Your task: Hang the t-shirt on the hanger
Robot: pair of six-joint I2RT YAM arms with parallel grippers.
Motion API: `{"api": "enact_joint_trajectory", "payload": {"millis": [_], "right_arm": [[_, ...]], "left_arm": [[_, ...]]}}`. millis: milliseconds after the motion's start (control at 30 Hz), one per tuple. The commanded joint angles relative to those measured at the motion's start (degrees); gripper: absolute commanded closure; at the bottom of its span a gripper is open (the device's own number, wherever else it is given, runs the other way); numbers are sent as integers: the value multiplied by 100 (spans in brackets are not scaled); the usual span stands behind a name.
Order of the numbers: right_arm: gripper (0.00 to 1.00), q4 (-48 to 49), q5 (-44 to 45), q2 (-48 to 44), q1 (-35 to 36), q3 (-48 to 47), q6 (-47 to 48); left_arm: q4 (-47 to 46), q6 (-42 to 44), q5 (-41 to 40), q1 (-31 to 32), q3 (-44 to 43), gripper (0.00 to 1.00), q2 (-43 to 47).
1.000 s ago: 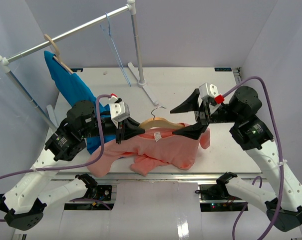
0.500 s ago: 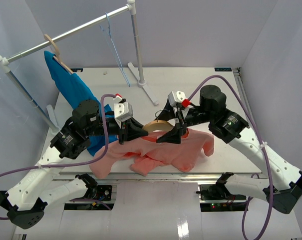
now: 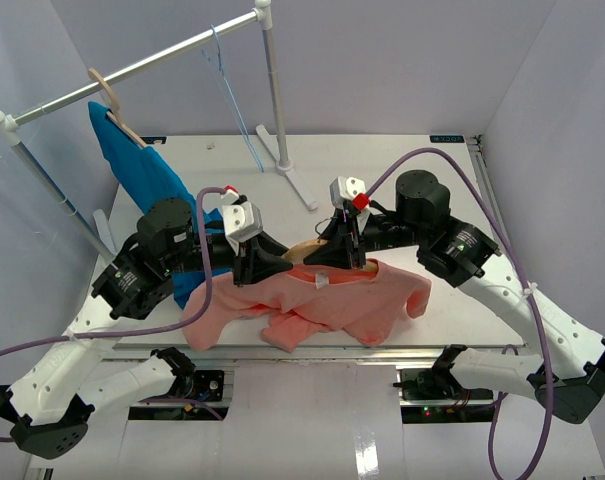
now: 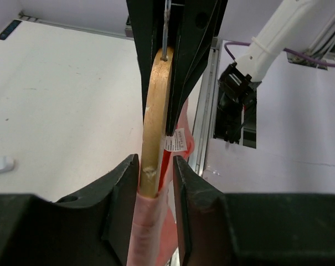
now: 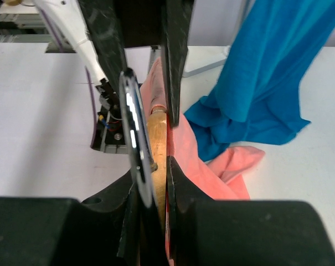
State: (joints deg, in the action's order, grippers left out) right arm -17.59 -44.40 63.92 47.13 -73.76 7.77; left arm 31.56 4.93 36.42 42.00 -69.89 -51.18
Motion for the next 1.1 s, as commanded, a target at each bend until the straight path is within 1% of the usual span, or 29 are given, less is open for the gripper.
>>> {"api": "enact_joint_trajectory", "payload": {"millis": [0,100,167,267,400,533,800,1067], "right_arm": [[92,-262,423,-274,-80,-591,8],[92,-389,397,-329,-90,-747,21],[92,-454,389,-329,-90,-851,12],[92,-476,125,-315,-90,-929,-1],[92,-482,-120,-388,-90,-947,-12],[92,-482,-183,-468,-90,-947,-4],[92,-532,1,-592,-143,-1024,14],[92,-635,112,-650,-173,-1056,58]], "left_arm": [[617,402,-959,-9,-420,55,272],[868,554,-1251,-9,-383,53,331],[905,622,-1262,-14,-325,52,350],[900,782,-1360,-10,-240,51,389],[774,1070,-1680,-16,1,50,433],[773,1159,-1550,-8,99,50,415],[765,1125,-1582,-7,162,51,476],[1003,998,-1999,-7,-64,51,389]]}}
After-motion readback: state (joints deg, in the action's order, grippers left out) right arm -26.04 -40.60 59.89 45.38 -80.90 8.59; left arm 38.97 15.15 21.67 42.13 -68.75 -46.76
